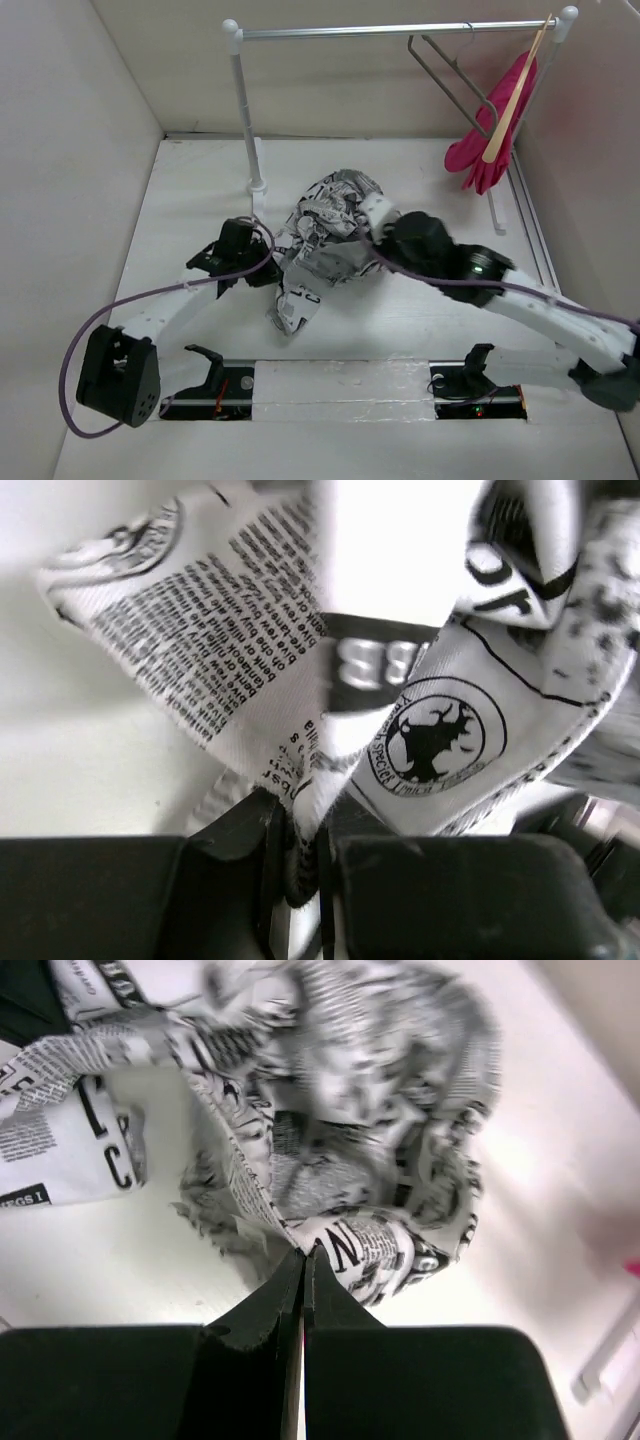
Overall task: Place the trousers on the hanger
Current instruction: Flatten out the trousers at the center of the board.
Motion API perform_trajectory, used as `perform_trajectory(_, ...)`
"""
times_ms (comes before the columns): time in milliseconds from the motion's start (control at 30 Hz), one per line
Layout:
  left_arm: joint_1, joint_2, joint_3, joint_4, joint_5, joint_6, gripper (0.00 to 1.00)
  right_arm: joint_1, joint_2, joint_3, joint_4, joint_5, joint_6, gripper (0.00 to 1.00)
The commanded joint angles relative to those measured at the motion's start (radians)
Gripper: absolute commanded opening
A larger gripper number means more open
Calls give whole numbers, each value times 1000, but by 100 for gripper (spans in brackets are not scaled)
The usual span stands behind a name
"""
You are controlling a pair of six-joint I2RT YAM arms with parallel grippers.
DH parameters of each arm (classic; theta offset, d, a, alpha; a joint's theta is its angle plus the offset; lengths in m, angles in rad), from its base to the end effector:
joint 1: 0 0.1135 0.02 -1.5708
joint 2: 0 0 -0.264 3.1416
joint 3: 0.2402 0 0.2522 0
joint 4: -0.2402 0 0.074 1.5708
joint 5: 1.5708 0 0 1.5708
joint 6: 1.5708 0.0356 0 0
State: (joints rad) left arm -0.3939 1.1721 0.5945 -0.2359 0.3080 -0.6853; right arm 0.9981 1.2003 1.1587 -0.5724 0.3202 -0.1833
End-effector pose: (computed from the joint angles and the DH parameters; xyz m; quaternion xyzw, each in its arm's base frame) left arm 0.2079 -0.0981 0.1949 -0.0772 0.9167 -0.3100 0.2402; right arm 0.1502 0.2122 0.3472 -0.4271 0.7688 0.0501 0.4733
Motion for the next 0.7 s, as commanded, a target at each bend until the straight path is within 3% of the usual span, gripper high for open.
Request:
perform_trajectory(0,67,-89,143,-100,-168,38,0,-80,-267,-30,-157,155,91,0)
perform_trajectory(133,151,-185,243,-164,-271,53,0,-258,-483,-106,-219,148,114,0)
perform_trajectory(233,171,-207,336,-195,-352,62,0,-404,-554,-149,-245,93,114,0)
perform_trajectory(333,171,-197,461,-250,-417,78,0,-511,-562,-148,-235,7,90,0)
perform_trajectory(467,182,-195,629,-302,-523,98,0,-559,-547,-65,-213,-79,18,0)
perform_trajectory(533,233,-195,729,-307,-563,128,0,-559,-553,-18,-213,-43,10,0)
perform_trajectory(667,268,-178,800,-338,-644,164,0,-582,-515,-28,-306,170,50,0)
